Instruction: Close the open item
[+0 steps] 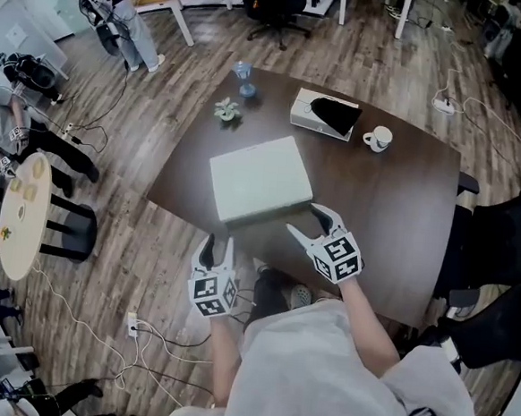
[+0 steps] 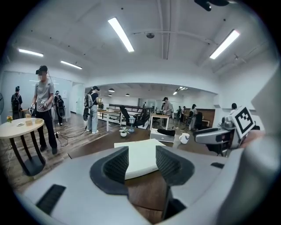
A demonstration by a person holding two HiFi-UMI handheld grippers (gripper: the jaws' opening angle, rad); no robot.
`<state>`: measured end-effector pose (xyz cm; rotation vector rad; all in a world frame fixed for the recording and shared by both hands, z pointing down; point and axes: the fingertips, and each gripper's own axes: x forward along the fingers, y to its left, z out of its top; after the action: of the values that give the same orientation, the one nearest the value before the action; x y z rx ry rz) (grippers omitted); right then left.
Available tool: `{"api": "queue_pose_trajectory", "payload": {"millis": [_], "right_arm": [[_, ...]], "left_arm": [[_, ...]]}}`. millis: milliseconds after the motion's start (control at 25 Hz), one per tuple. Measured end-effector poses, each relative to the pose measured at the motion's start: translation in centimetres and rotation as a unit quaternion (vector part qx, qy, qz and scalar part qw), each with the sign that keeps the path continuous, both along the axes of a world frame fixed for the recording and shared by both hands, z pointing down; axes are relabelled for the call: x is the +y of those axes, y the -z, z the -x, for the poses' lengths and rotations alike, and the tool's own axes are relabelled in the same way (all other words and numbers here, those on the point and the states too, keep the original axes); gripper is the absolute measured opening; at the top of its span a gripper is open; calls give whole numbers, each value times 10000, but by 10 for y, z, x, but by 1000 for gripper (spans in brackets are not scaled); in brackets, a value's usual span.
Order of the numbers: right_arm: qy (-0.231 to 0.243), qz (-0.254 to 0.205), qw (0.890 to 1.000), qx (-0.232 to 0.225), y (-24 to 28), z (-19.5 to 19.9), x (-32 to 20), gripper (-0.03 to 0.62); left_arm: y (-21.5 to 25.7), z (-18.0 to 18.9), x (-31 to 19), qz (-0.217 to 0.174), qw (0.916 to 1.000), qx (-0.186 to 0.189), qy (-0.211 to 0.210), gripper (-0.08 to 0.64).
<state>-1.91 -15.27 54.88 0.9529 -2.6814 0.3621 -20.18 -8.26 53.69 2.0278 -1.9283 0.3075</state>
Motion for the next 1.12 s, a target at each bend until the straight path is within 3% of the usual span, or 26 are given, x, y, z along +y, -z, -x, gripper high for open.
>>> {"api": "queue_pose_trajectory", "payload": {"millis": [280,520,760,1120], "right_arm": [[-209,-12,9998,-36,-7,-14,33,295],[-509,-139,9986,-51,-4,-28,38,275],[-512,-120,9986,-94,-3,-28,40,265],[-482,-39,9988,-56,-8,-31,45,184]], "left_arm": [[-3,-12,23,-78,9999,95,3,186],[1,-23,25,-89,9999,75,-75,186],[6,-24,24,-136,9999,53,-77,175],[8,-25,26,-229,9997,85,10,106]]}}
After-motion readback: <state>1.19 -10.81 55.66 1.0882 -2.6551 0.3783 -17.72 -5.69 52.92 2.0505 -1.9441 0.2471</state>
